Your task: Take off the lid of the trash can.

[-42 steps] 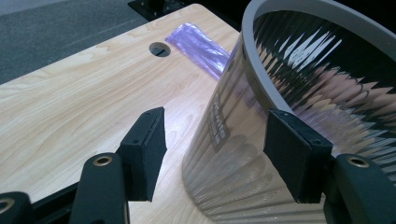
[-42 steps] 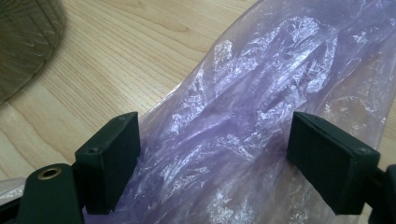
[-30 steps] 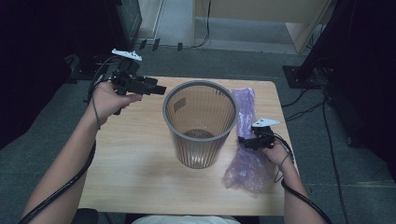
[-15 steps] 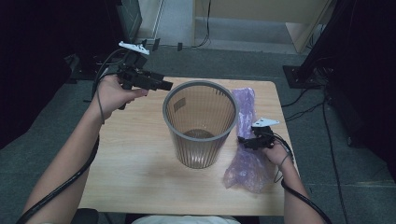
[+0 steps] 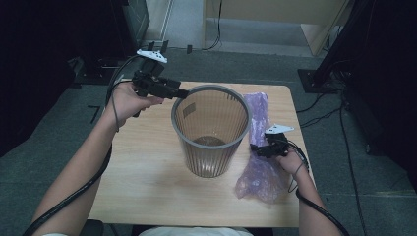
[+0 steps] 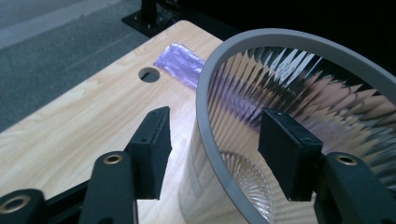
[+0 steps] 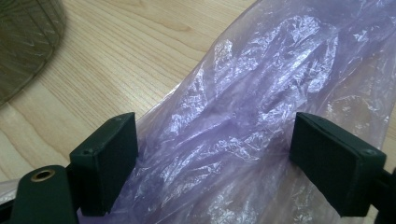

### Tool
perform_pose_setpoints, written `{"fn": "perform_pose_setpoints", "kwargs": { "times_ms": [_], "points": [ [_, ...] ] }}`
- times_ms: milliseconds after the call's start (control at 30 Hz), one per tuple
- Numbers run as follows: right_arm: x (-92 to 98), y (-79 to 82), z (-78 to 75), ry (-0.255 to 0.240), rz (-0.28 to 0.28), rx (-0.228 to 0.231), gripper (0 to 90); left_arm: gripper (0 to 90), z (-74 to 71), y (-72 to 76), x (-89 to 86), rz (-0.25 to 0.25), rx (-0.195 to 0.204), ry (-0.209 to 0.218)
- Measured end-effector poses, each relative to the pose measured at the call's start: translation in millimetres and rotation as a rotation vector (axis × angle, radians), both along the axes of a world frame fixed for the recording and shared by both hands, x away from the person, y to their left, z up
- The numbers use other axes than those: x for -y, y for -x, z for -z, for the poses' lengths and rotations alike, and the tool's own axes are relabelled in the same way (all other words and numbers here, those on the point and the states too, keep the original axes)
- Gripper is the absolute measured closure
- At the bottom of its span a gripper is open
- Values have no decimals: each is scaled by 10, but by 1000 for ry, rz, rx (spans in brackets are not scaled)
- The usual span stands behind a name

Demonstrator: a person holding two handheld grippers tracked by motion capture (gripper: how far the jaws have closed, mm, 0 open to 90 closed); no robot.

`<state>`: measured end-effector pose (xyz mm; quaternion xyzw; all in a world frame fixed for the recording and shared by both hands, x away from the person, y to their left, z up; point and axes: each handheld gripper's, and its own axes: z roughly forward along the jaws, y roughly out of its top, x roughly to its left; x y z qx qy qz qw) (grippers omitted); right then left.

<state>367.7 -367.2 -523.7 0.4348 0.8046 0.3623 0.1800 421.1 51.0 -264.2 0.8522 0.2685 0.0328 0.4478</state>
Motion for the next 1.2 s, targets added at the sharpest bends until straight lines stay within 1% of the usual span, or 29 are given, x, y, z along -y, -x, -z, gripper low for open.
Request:
{"fn": "perform_pose_setpoints", "kwargs": {
  "times_ms": [133,167,200,233,300,333,400,500,567,600,667,700,833,933,967,1033,1133,1200],
  "points": [
    [-2,0,0,-1,1,-1,152,469,46,-3,54,13,31,7],
    [-3,0,-1,0,4,-1,152,473,61,-10,76,13,30,6],
    [-6,-1,-1,0,5,-2,152,466,74,-19,93,14,31,4],
    [-10,-2,0,-2,7,-2,152,441,84,-31,106,16,31,2],
    [-17,-3,0,-3,11,-2,152,410,112,-66,147,13,8,-14],
    [-20,-4,-1,-2,14,-3,152,371,127,-87,168,1,-12,-24],
    [-25,-5,-1,-3,17,-3,153,363,156,-119,198,-15,-41,-27],
    [-17,-11,-6,-5,16,-8,154,371,191,-134,221,-10,-46,-17],
    [-5,-15,-14,-7,19,-10,155,367,212,-143,233,3,-51,-3],
    [1,-15,-22,-12,24,-12,155,368,219,-148,238,9,-53,-3],
    [11,-17,-36,-12,23,-3,155,370,227,-154,249,17,-57,1],
    [10,-17,-42,-14,24,0,155,370,229,-153,253,19,-51,-3],
    [1,-14,-57,-3,23,0,155,422,238,-165,274,18,-40,-5],
    [2,-15,-61,3,23,2,156,471,259,-186,299,17,-46,1],
    [8,-18,-67,6,24,9,156,500,262,-192,307,14,-50,8],
    [11,-17,-72,8,26,11,156,515,262,-196,326,19,-45,9],
    [13,-17,-75,6,26,14,156,548,265,-195,364,22,-34,-5],
    [9,-17,-74,10,27,11,157,565,269,-198,379,18,-35,-8]
  ]
}}
